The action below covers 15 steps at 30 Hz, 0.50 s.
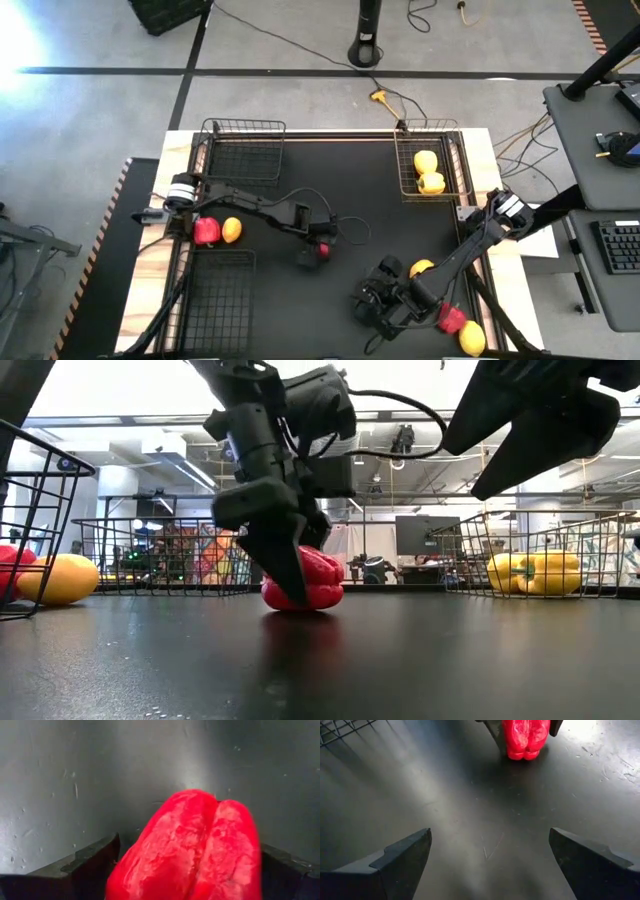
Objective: Sort produce into baskets
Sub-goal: Put the middle red bell pepper into the bottom black wire basket
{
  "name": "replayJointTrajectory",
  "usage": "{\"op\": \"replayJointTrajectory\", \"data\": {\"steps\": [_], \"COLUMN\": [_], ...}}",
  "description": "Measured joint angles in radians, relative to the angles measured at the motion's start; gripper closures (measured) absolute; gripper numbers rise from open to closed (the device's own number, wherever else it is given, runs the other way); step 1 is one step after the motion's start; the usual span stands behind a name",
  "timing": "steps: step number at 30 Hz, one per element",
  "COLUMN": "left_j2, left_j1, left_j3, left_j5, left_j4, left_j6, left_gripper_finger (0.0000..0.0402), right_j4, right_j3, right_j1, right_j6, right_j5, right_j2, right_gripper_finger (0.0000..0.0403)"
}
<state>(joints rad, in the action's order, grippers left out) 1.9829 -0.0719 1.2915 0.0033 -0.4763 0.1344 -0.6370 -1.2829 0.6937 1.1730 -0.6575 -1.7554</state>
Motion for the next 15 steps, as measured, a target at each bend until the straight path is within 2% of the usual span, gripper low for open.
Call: {"op": "replayJointTrajectory", "data": {"steps": [4, 10, 15], "left_j2": [0.013, 0.001, -0.044], "left_j1": [-0.004, -0.018, -0.055], "left_j3": [0.000, 0.000, 0.000], "left_j5": [-0.004, -0.003, -0.002], "left_j4": [-0.003, -0.006, -0.033], "left_j6": [-0.011, -0.035, -0.088], "left_gripper_finger": [0.0063, 0.0136, 0.0137], "right_j4": [-0.001, -0.002, -0.005], "right_j3": [0.005, 0.007, 0.007], "right_j1": [0.000, 0.000, 0.000], "right_j6": [-0.003, -0.006, -0.013], "right_j5": [0.000, 0.000, 0.004], "right_j2": [0.000, 0.000, 0.000], "right_gripper_finger": [0.0009, 0.0009, 0.0009]}}
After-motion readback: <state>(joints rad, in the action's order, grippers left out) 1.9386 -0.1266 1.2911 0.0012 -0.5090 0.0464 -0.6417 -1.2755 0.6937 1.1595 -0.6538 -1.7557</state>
